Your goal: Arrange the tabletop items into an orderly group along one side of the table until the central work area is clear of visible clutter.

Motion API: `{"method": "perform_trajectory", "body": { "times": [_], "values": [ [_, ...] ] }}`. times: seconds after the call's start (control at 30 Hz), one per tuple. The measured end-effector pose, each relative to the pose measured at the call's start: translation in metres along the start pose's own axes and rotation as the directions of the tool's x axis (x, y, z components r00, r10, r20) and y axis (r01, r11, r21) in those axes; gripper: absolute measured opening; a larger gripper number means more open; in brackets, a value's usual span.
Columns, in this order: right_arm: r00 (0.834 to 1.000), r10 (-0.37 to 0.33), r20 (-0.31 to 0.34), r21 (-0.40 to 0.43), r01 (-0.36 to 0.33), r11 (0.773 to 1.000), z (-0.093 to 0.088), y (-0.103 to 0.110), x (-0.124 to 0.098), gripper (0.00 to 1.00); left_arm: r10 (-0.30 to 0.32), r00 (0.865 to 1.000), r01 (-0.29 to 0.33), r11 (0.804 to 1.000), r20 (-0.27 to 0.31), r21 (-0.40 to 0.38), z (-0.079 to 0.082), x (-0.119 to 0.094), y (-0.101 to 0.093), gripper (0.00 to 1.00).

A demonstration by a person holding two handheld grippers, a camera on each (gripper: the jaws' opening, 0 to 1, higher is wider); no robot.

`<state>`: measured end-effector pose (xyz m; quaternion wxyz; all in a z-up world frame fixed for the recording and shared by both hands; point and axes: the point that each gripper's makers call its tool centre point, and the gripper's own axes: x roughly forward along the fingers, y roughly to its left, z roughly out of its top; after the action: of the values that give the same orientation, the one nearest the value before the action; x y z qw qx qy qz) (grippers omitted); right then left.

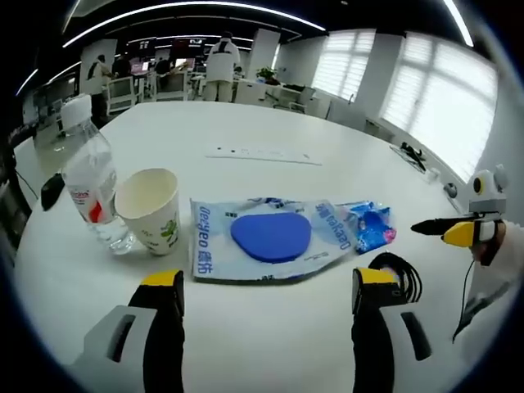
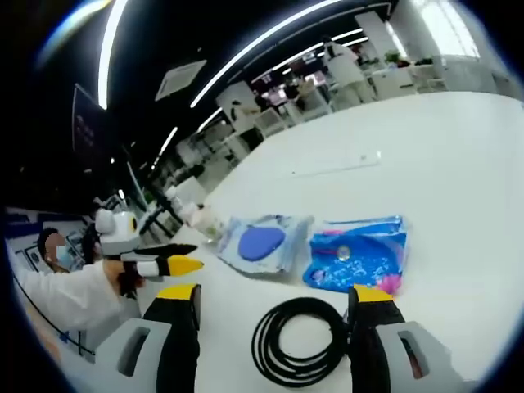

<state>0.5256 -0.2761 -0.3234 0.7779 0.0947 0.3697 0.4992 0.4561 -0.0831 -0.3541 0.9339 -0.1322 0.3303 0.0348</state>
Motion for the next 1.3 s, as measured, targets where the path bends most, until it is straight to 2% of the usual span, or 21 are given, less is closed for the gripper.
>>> {"method": "perform_trajectory", "body": {
  "times": [0.13, 0.33, 0.53, 0.8, 0.9, 1.0, 1.1, 1.3],
  "values": [
    [1.0, 0.009, -0.023, -0.017, -0.009, 1.0, 0.004, 0.005, 0.014, 0.65, 0.019, 1.0, -0.02, 1.0, -0.012, -0.014, -0.002, 0.008, 0.01, 0.75],
    [0.998, -0.002, -0.06, -0.042, -0.001, 0.999, 0.006, 0.004, 0.04, 0.56, 0.071, 0.997, -0.072, 0.997, -0.042, -0.029, -0.008, 0.015, 0.03, 0.55],
    [0.997, -0.015, -0.075, -0.057, 0.011, 0.998, 0.006, 0.004, 0.057, 0.46, 0.123, 0.992, -0.124, 0.991, -0.024, -0.044, 0.001, 0.015, 0.049, 0.5],
    [0.991, -0.04, -0.127, -0.058, 0.033, 0.998, -0.008, 0.001, 0.085, 0.28, 0.123, 0.991, -0.126, 0.99, -0.047, -0.065, -0.001, 0.024, 0.064, 0.37],
    [0.988, -0.045, -0.146, -0.062, 0.036, 0.997, -0.012, 0.005, 0.086, 0.22, 0.123, 0.991, -0.126, 0.989, -0.051, -0.076, -0.002, 0.03, 0.071, 0.34],
    [0.986, -0.054, -0.158, -0.067, 0.044, 0.997, -0.014, 0.004, 0.089, 0.2, 0.124, 0.991, -0.129, 0.988, -0.057, -0.087, -0.003, 0.03, 0.071, 0.32],
    [0.981, -0.067, -0.18, -0.036, 0.061, 0.997, -0.022, -0.002, 0.094, 0.19, 0.125, 0.99, -0.132, 0.987, -0.07, -0.097, -0.008, 0.038, 0.076, 0.3],
    [0.977, -0.09, -0.193, -0.004, 0.091, 0.996, -0.025, -0.007, 0.095, 0.12, 0.132, 0.988, -0.14, 0.984, -0.078, -0.111, -0.011, 0.037, 0.078, 0.17]
  ]
}}
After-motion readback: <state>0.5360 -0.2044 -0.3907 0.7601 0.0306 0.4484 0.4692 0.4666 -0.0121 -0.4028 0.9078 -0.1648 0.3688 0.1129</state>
